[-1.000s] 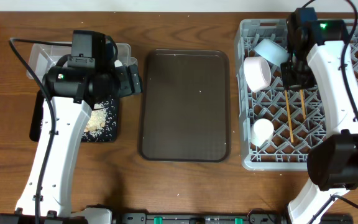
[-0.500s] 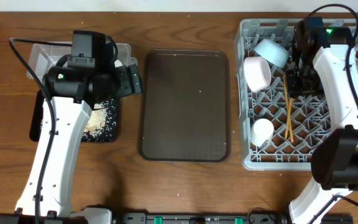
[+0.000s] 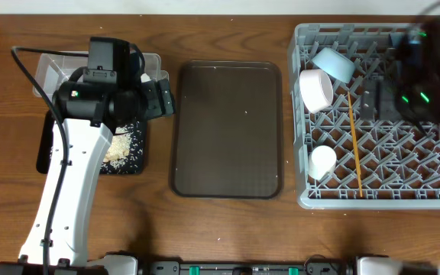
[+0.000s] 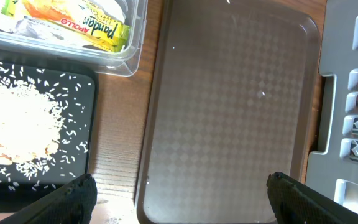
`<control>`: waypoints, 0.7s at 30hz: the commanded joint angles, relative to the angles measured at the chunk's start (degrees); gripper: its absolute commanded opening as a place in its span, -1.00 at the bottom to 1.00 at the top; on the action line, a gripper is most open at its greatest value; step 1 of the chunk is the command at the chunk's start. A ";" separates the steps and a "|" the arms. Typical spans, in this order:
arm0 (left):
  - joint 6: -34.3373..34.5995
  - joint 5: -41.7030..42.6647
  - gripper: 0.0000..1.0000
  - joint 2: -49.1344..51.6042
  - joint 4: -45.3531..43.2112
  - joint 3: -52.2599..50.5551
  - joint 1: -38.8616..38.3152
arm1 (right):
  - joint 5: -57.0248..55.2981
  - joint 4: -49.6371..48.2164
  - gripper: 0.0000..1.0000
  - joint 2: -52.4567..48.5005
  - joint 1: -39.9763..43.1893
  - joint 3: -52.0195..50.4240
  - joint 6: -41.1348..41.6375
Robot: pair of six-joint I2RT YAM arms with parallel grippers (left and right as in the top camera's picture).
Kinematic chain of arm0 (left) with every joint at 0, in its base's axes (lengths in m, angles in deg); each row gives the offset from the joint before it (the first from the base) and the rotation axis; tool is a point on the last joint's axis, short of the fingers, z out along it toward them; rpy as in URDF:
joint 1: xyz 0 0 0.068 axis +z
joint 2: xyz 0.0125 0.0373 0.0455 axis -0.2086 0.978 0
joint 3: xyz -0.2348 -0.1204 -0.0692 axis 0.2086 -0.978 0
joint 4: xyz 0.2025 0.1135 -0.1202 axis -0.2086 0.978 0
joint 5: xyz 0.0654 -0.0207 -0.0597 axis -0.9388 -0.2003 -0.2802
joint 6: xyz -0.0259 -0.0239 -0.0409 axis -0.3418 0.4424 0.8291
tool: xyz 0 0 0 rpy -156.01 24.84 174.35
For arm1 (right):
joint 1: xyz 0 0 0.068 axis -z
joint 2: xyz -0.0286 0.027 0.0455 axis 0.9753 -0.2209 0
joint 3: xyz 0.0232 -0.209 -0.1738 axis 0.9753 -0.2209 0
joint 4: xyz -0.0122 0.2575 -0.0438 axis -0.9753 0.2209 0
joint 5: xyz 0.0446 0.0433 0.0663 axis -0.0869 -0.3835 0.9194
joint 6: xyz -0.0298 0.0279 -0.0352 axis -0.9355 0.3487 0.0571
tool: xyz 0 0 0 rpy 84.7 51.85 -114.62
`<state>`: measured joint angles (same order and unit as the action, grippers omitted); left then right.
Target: Sort waste into correct bins and load items into the dishwasher rack
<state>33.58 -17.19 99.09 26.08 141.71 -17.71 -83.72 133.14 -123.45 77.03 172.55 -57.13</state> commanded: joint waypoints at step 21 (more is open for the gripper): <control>-0.52 -0.72 0.80 0.35 0.02 0.33 0.24 | -5.64 -10.34 0.99 38.84 1.31 -20.81 3.17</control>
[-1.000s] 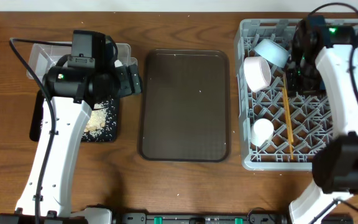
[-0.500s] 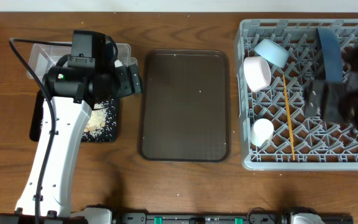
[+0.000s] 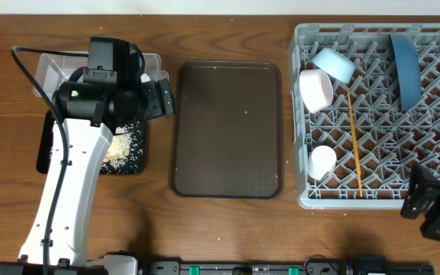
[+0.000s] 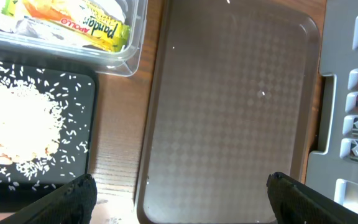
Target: Sort waste into correct bins and load items into the dishwasher rack
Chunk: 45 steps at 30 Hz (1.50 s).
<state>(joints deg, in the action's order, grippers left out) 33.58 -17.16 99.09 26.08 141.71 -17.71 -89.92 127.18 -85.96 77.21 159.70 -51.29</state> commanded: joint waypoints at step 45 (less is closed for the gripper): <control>-0.52 -0.74 0.80 0.35 0.02 0.33 0.24 | 12.81 -76.41 0.99 44.48 0.81 -94.42 -4.61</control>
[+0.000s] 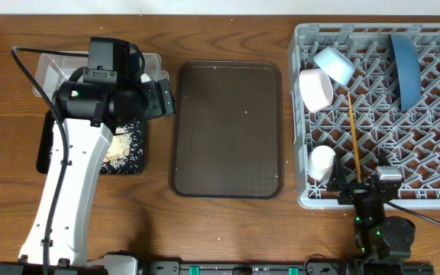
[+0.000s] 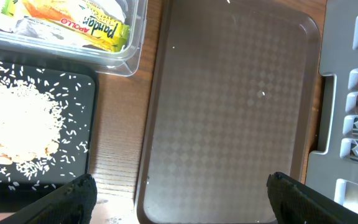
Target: Sort waste into correct bins and load items into the dishwasher rack
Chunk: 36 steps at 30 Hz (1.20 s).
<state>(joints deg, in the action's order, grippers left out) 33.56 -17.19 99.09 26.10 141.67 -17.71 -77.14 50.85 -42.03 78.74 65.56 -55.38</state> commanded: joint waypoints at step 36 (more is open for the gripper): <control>-17.51 -4.70 0.81 -20.61 -36.70 -26.03 0.72 | 0.02 -0.09 0.99 0.55 -0.72 -0.28 -0.52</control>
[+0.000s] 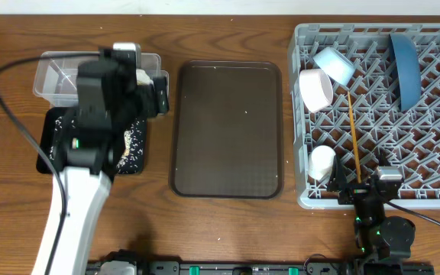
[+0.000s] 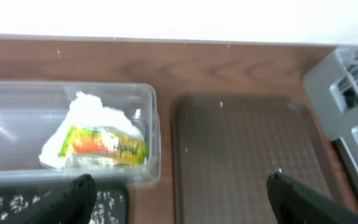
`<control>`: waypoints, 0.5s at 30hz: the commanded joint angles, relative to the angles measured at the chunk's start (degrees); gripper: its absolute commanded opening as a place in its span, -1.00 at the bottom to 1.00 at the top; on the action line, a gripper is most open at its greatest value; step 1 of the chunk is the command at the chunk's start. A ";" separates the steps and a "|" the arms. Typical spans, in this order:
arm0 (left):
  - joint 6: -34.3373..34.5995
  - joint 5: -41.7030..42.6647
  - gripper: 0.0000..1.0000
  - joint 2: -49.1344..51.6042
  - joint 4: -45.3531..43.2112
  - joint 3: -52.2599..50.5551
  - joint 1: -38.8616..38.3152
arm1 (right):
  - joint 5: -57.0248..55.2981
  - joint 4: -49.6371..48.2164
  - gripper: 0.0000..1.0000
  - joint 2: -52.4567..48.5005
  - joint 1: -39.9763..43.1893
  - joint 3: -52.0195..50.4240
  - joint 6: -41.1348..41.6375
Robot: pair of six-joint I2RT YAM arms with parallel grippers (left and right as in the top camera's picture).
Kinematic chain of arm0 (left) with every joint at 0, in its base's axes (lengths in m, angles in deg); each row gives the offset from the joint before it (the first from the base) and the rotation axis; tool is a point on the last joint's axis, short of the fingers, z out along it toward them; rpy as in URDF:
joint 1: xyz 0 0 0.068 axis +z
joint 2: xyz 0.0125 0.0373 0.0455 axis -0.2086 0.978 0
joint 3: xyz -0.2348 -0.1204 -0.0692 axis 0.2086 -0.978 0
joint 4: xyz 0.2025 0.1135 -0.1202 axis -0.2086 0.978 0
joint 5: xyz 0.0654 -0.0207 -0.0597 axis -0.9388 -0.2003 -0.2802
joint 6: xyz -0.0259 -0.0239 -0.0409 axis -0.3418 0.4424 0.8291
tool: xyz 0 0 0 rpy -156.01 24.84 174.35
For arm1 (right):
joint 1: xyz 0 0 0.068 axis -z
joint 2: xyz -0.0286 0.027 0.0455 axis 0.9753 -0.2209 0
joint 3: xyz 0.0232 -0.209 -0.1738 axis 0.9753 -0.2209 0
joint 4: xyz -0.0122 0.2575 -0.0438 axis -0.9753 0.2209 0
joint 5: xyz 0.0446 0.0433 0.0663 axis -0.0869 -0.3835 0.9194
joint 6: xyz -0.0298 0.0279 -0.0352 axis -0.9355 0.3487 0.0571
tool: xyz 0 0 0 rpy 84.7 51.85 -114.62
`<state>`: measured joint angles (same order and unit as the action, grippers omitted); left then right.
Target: Sort waste into correct bins and load items into the dishwasher rack
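Note:
My left gripper (image 1: 160, 93) (image 2: 180, 186) is open with nothing between its fingers (image 2: 79, 193). It hangs between the clear bin (image 1: 56, 70) and the brown tray (image 1: 228, 130). A yellow wrapper on white paper (image 2: 98, 147) lies in the clear bin. The black bin (image 1: 132, 149) holds spilled rice. The grey dishwasher rack (image 1: 302, 200) carries a blue plate (image 1: 405, 59), a pink cup (image 1: 315, 88), a light-blue cup (image 1: 334, 64), a white cup (image 1: 321, 160) and an orange chopstick (image 1: 353, 137). My right gripper (image 1: 363, 187) sits folded at the table's front edge, below the rack.
The left arm's white link runs from the front left of the table over the black bin. The right arm's base (image 1: 380, 233) stands just in front of the rack's front rim. A pale wall lies behind the table's far edge.
My left arm has shifted left and its wrist has tilted up. Its camera now looks across the clear bin and tray toward the far wall instead of straight down. The right arm has not moved.
My right arm was first a blur over the rack's right side. Then the blue plate stood in the rack and the arm was off the front right corner. Later it sat folded at the front edge. The left gripper stayed open beside the tray until it tilted up now.

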<state>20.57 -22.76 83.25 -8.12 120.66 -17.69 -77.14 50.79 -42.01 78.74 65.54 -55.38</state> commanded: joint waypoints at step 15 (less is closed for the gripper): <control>-3.39 1.05 0.80 -46.10 -18.82 -47.06 6.67 | 0.02 -0.02 0.98 0.52 -0.72 -0.26 -0.52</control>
<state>18.10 -21.99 43.03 -26.20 78.11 -11.79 -77.14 50.76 -41.90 78.74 65.52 -55.38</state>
